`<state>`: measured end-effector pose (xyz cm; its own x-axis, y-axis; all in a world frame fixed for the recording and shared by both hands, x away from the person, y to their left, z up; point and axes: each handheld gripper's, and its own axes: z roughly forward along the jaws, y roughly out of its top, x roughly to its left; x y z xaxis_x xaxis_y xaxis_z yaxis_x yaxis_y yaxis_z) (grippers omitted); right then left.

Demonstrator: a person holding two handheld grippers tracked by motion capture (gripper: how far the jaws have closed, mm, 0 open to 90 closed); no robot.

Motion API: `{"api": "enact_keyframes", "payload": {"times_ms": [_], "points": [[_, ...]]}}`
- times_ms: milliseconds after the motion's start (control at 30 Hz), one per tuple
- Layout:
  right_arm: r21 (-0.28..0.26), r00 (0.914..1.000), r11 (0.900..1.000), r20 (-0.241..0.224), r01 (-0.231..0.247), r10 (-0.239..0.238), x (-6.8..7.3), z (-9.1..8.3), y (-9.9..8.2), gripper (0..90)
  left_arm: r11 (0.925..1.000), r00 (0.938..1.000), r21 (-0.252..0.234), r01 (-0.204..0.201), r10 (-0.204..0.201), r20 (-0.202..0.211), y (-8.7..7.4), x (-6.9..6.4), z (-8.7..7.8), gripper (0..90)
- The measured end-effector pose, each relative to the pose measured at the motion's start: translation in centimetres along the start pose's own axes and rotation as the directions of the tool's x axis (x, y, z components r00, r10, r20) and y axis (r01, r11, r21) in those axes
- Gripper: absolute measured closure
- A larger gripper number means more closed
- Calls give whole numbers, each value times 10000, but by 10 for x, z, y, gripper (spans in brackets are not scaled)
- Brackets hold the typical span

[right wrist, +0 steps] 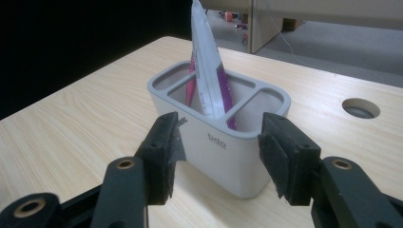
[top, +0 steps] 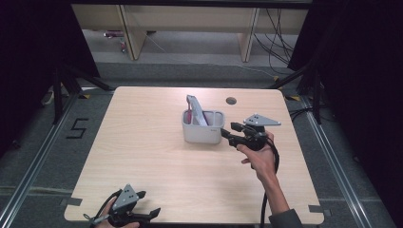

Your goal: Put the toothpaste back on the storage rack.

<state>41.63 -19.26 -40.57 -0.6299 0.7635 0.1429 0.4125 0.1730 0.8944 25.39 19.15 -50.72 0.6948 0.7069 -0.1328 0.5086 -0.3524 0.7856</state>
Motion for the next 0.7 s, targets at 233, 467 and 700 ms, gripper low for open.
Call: {"api": "enact_keyframes", "payload": {"times_ms": [233, 467, 700], "points": [[4, 9998, 10000, 202, 36, -36, 0, -9, -3, 443, 9996, 9998, -210, 177, -177, -8, 0, -1, 0, 194], [196, 9999, 9997, 87, -126, 125, 4, -15, -10, 427, 9998, 10000, -187, 66, -66, -13, 0, -1, 0, 194], [411, 9998, 9990, 91, -198, 194, 4, -19, -18, 413, 9998, 9999, -145, 114, -114, -12, 0, -1, 0, 194]]}}
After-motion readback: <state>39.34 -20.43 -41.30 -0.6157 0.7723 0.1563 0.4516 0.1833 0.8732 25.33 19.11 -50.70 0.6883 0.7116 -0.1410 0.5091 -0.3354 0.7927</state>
